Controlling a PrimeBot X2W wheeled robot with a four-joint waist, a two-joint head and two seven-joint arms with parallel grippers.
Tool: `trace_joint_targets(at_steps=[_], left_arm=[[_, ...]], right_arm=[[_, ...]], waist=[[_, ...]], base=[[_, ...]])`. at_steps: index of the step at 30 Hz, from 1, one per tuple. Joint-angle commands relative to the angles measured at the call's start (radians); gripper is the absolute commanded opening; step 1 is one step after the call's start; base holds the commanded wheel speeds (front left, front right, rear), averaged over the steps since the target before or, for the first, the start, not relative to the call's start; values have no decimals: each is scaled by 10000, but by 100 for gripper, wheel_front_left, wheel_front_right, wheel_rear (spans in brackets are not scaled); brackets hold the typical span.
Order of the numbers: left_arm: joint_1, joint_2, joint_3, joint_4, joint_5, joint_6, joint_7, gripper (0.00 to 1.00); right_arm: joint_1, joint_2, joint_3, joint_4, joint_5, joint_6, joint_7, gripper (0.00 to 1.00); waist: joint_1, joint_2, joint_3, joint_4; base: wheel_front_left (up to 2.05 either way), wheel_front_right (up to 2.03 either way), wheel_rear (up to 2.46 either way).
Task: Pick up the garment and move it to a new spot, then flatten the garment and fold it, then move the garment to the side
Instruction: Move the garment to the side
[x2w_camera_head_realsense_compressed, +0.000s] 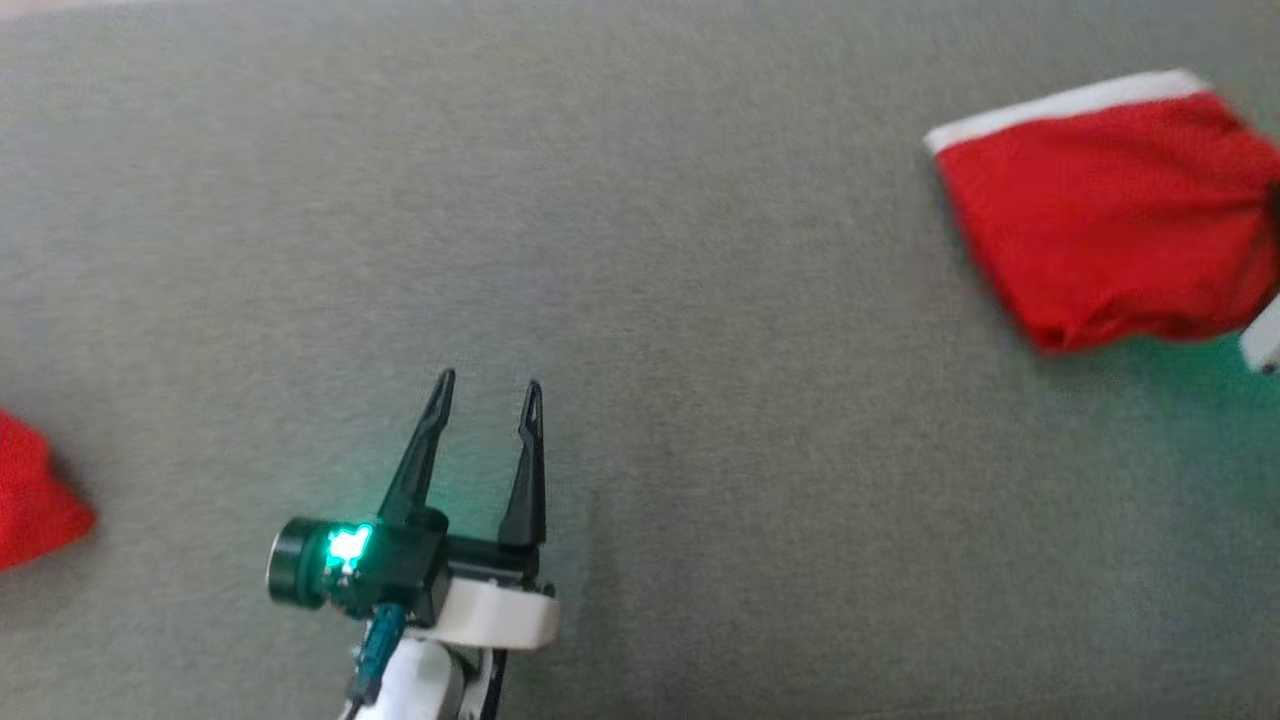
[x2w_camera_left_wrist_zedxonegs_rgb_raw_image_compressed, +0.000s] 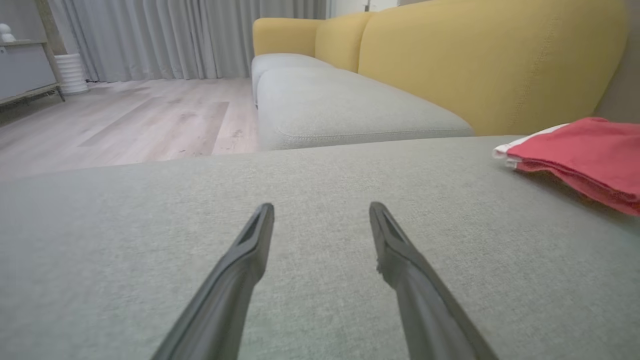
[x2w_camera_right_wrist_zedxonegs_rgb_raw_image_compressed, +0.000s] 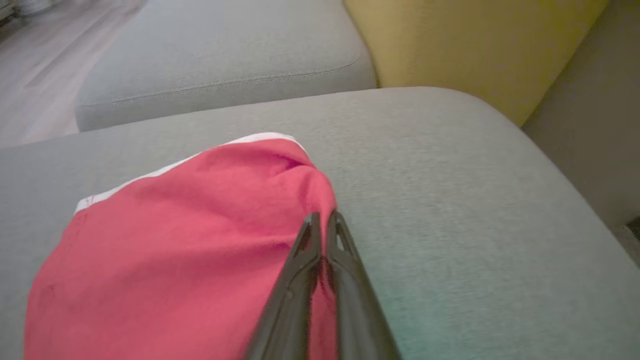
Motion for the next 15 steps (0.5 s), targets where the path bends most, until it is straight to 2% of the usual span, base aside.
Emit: trace_joint_targets(at_steps=[1,8,9,10,15], left_arm=[[-348,0,361,-235,90,-46,-51,100],[-858,1,472,-115,261,-240,-51,100],[-901,1,481,-91,267,-260,-51,100],[-935,1,491,-66,269,-277,-51,100],[-945,0,478,62,155,-331,-51,100]], right_arm=[[-337,-367,-78,-264,-110,-7,-186,0],[-900,-566,-1065,180,-1333,-7,-758,0],[-964,-588,-1182,271,-1608,-7,-913,17],[-1029,-597,-1300,345,-1943,-7,-1110,100],[-1160,-47,-1731,342,-3453,-7,-2031,100]], waist=[[-1,0,554,-516],[-1,0,969,-878],[-1,0,983,-892],[-1,0,983,-908],[-1,0,694,-887]], base=[[0,0,0],[0,0,0],[0,0,0],[0,0,0],[0,0,0]])
